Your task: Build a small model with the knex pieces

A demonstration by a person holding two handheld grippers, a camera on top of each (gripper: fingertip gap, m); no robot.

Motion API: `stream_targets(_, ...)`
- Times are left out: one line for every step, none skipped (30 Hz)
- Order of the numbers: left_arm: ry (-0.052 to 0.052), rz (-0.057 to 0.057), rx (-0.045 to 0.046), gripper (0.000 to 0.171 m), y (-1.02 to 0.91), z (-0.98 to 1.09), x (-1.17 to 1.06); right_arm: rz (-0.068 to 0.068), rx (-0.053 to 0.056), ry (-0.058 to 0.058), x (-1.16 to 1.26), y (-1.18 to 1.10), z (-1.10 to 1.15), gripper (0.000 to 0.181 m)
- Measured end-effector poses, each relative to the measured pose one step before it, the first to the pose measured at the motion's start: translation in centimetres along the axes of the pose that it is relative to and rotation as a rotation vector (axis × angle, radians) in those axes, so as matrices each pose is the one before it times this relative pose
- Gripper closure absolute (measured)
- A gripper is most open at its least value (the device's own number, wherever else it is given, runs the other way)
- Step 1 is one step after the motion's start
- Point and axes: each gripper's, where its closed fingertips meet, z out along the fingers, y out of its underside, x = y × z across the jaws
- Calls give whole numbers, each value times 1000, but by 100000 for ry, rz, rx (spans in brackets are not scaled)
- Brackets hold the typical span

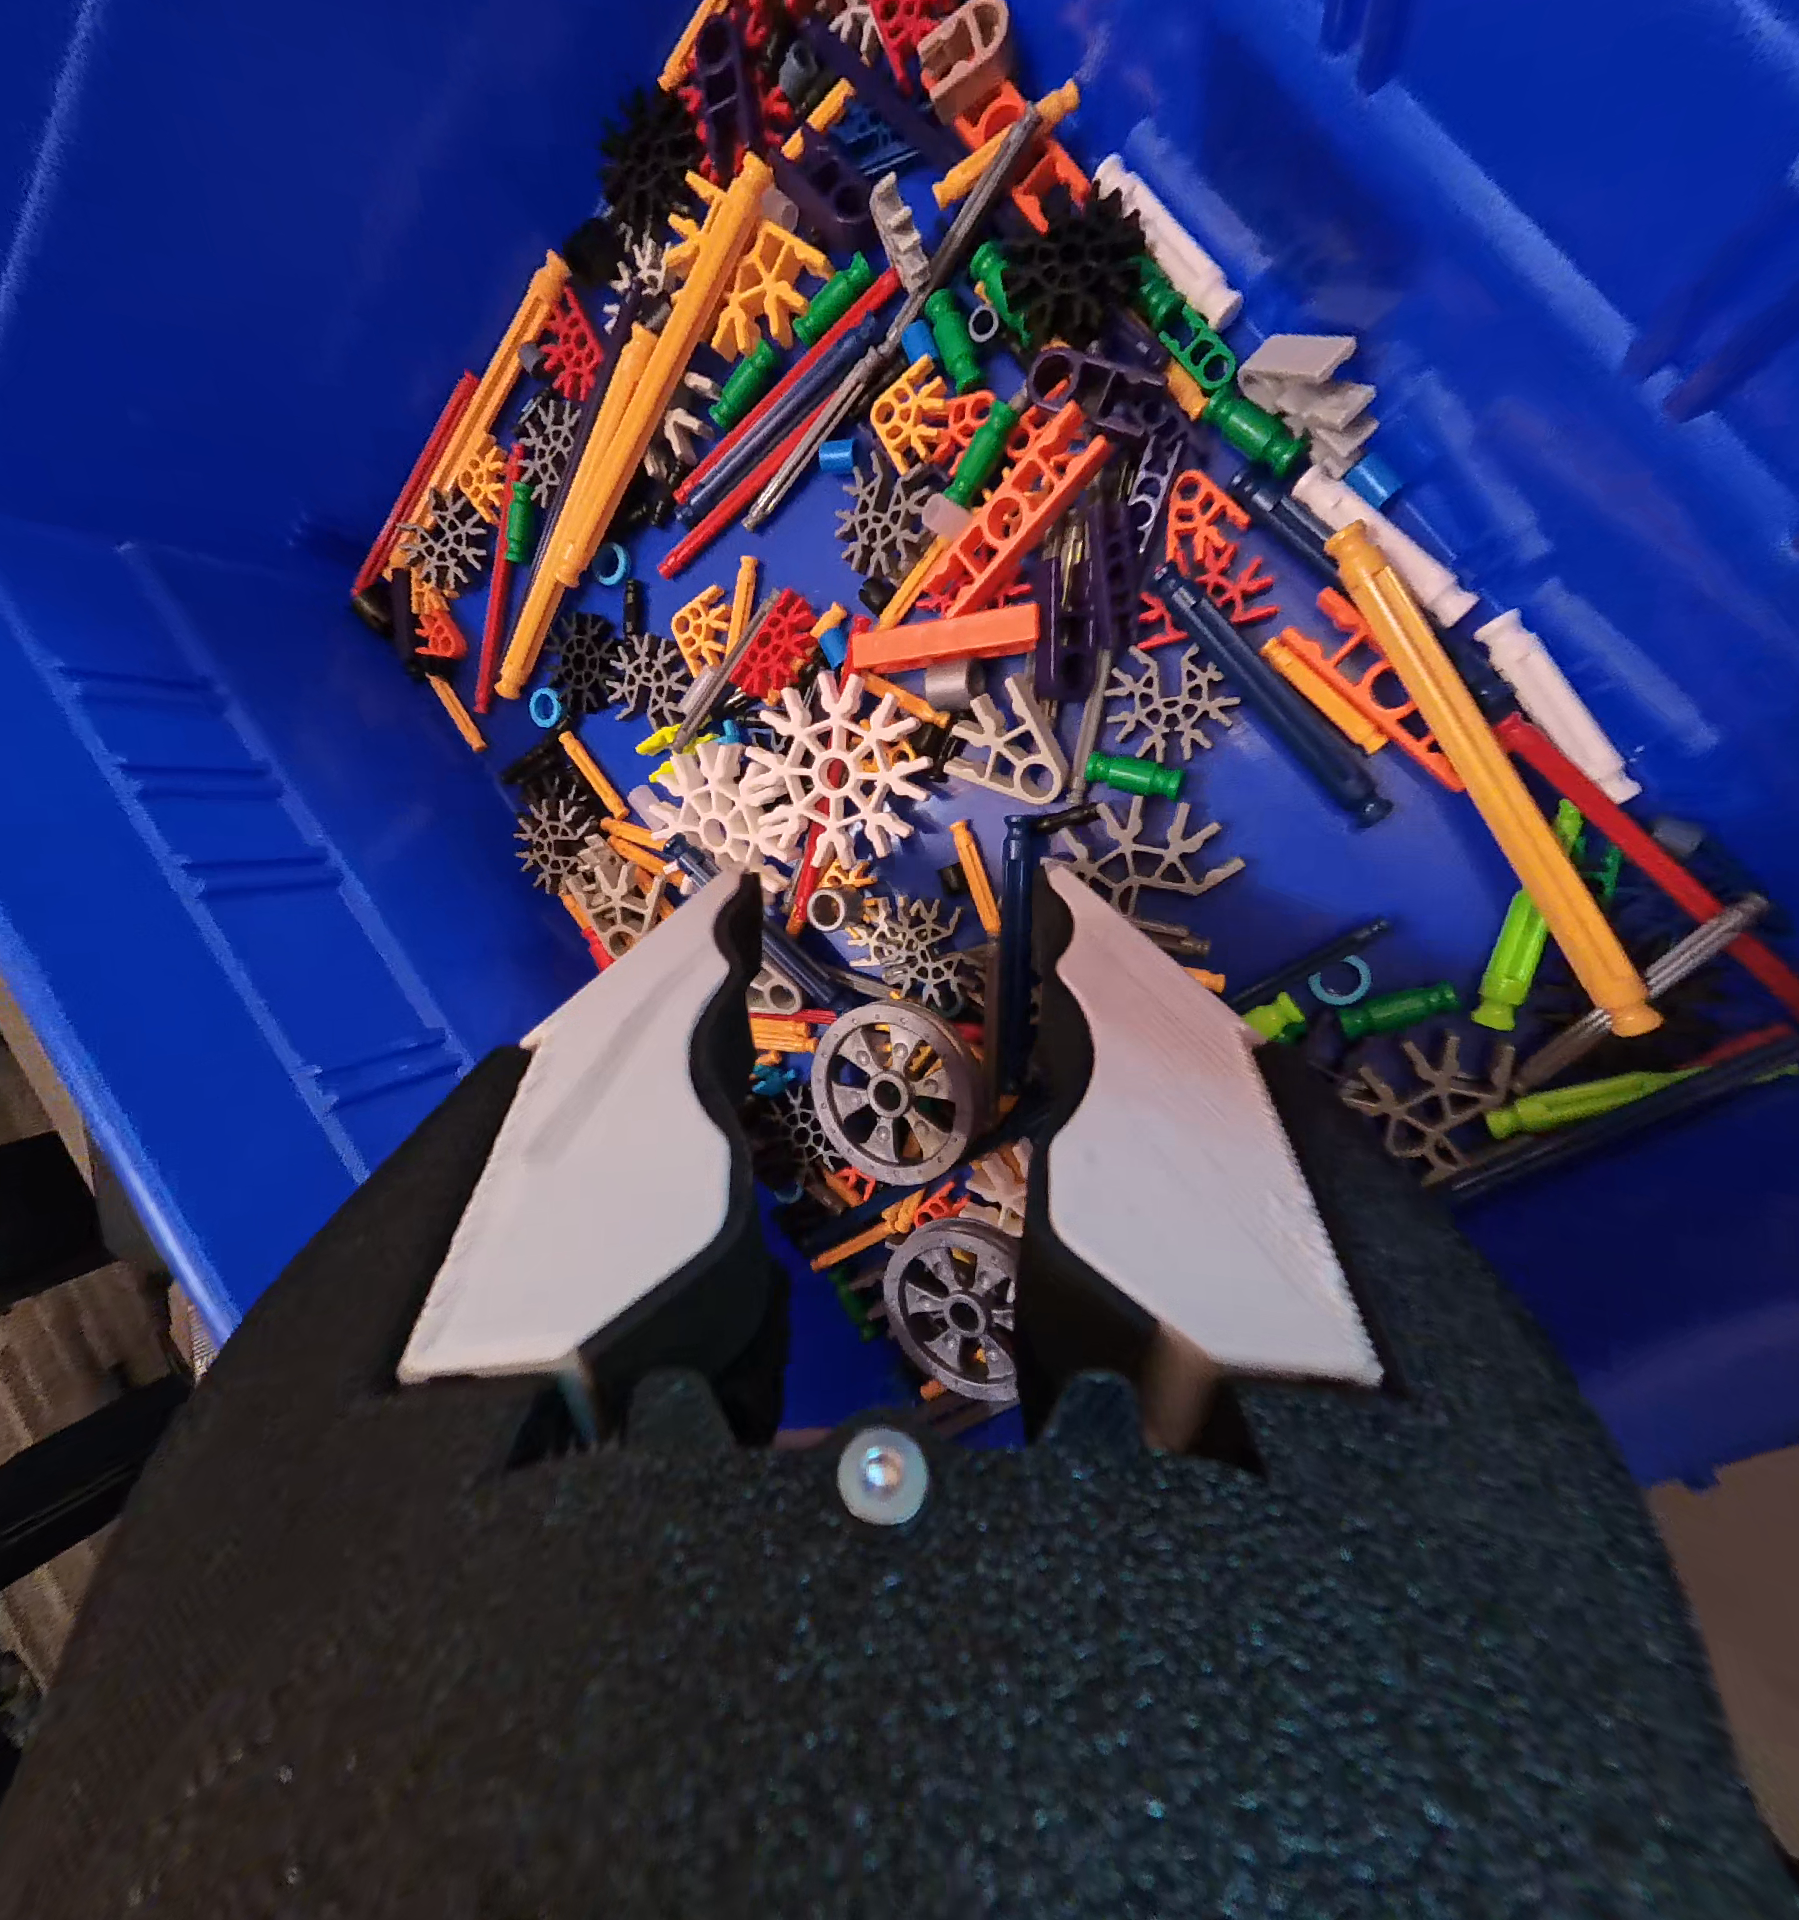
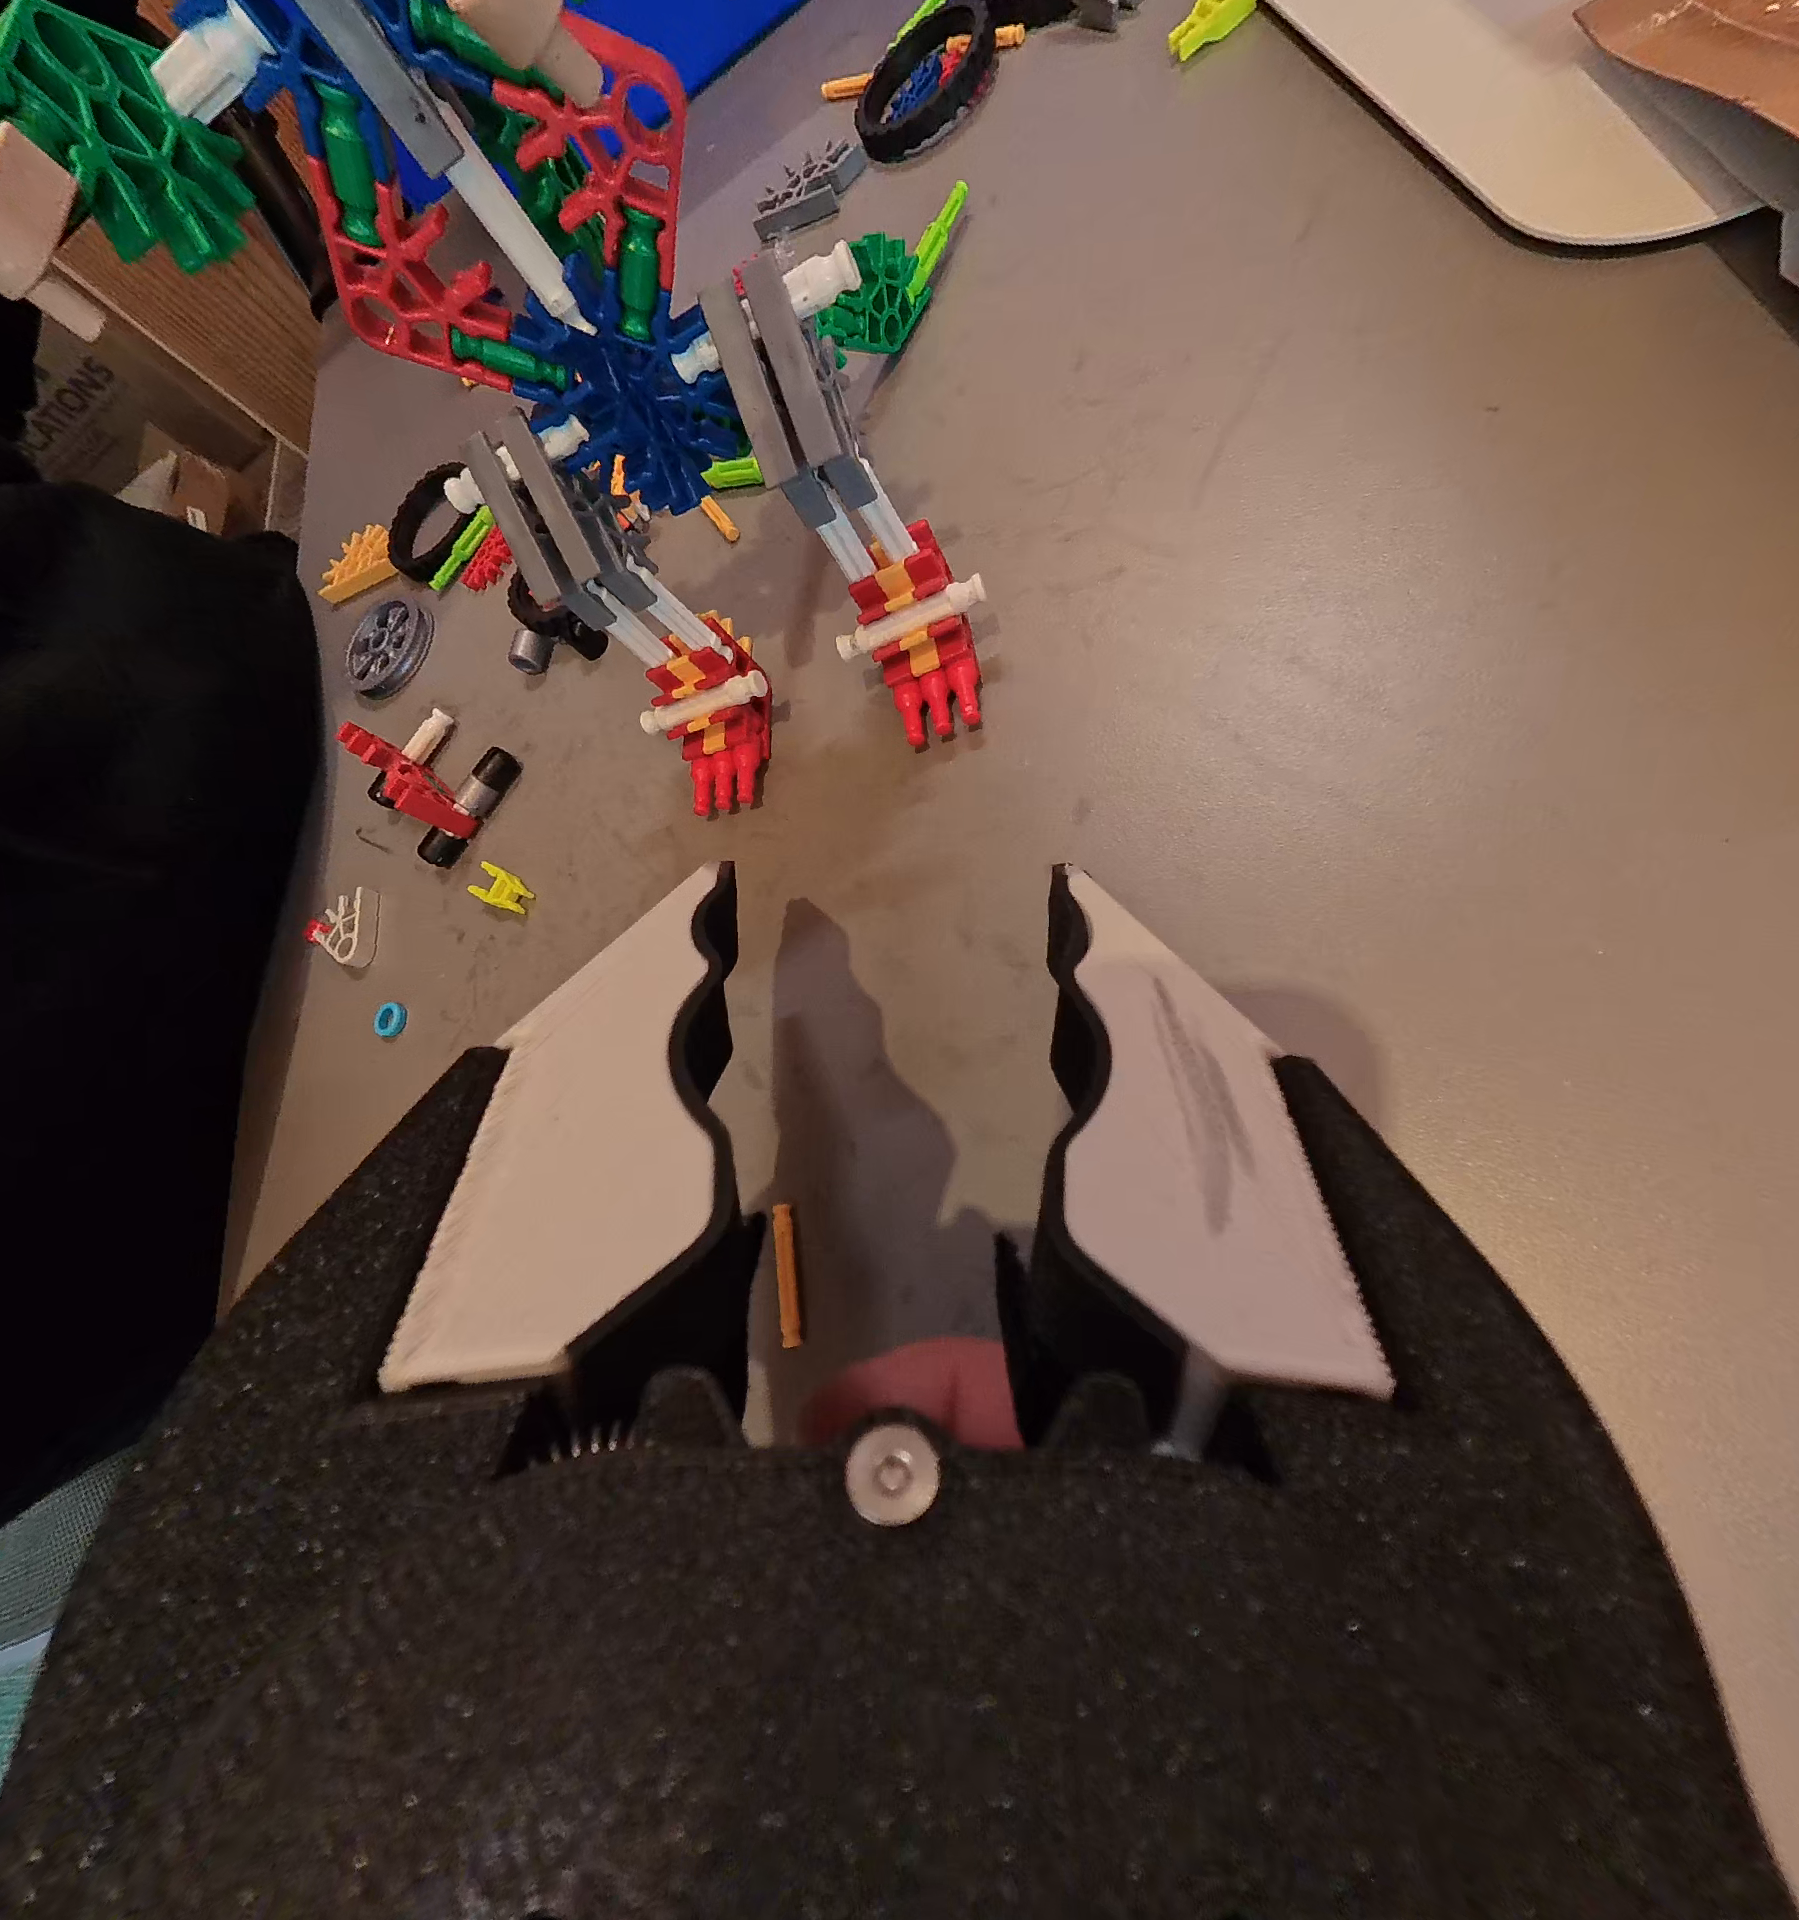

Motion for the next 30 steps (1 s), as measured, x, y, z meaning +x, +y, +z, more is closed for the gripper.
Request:
stream_targets(-115,-34,230,122,-51,-112,-51,62,10,-43,2,-7,-1,122)
stream_targets(29,-86,337,122,-59,-132,-51,65,10,-47,-4,0,-6,122)
stream_targets(25,-256,331,122,-47,-152,-60,56,13,-48,2,-8,-1,122)
stream_targets(-246,-131,323,123,-47,-153,-107,63,14,-54,0,6,0,122)
stream_targets(-105,129,39,123,-6,-161,-56,65,17,-53,1,-8,-1,122)
stream_targets(393,492,-207,123,44,-161,40,40,12,-31,0,-1,-6,122)
stream_targets(693,663,-191,123,34,-145,122,14,5,-13,3,-8,5,122)
stream_targets(610,322,-259,122,45,-104,111,-1,3,0,7,1,-6,122)
stream_targets(885,214,-469,122,91,-48,168,-7,4,3,1,0,0,122)
stream_targets(1119,446,-616,123,118,9,214,0,6,-2,0,-1,0,122)
stream_targets(612,505,-718,122,140,53,149,-9,2,9,2,0,0,122)
stream_targets(-146,244,-437,122,89,64,13,-32,-5,21,-7,7,2,122)
stream_targets(445,134,-427,122,87,43,73,-33,-3,21,5,0,0,122)
stream_targets(695,191,-408,123,93,8,99,-5,0,2,-7,-1,7,122)
stream_targets(35,92,-236,122,74,-17,-12,14,6,-8,5,0,-6,122)
stream_targets(-239,-92,-180,122,50,-45,-83,-10,1,9,-10,-8,1,122)
stream_targets(128,-61,112,122,5,-77,-12,-36,-9,26,6,1,-1,122)
stream_targets(70,-195,460,122,-60,-93,-38,-23,-7,12,-9,7,1,122)
stream_targets(-476,-414,615,122,-117,-79,-131,4,8,-6,-1,-1,1,122)
stream_targets(-540,-360,459,122,-92,-52,-128,12,8,-13,5,0,-6,122)
stream_targets(-67,-59,216,122,-53,-16,-19,11,5,-6,-2,-1,0,122)
stream_targets(-53,85,174,122,-40,23,2,-9,2,9,-5,-1,7,122)
stream_targets(-204,65,301,122,-51,46,-1,-14,-2,14,3,0,0,122)
stream_targets(76,-80,317,122,-74,78,50,1,-3,3,0,0,0,122)
stream_targets(290,-65,625,123,-133,81,82,21,0,-12,-3,0,0,122)
stream_targets(526,-175,740,123,-181,95,114,21,3,-11,-3,0,0,122)
stream_targets(606,-62,714,123,-197,121,128,0,-1,3,0,0,0,122)
stream_targets(792,198,699,123,-206,126,191,-5,-5,8,-6,0,6,122)
stream_targets(817,453,791,123,-221,144,213,0,2,7,1,0,0,122)
stream_targets(1138,710,1037,123,-261,129,300,-15,-4,23,4,1,0,122)
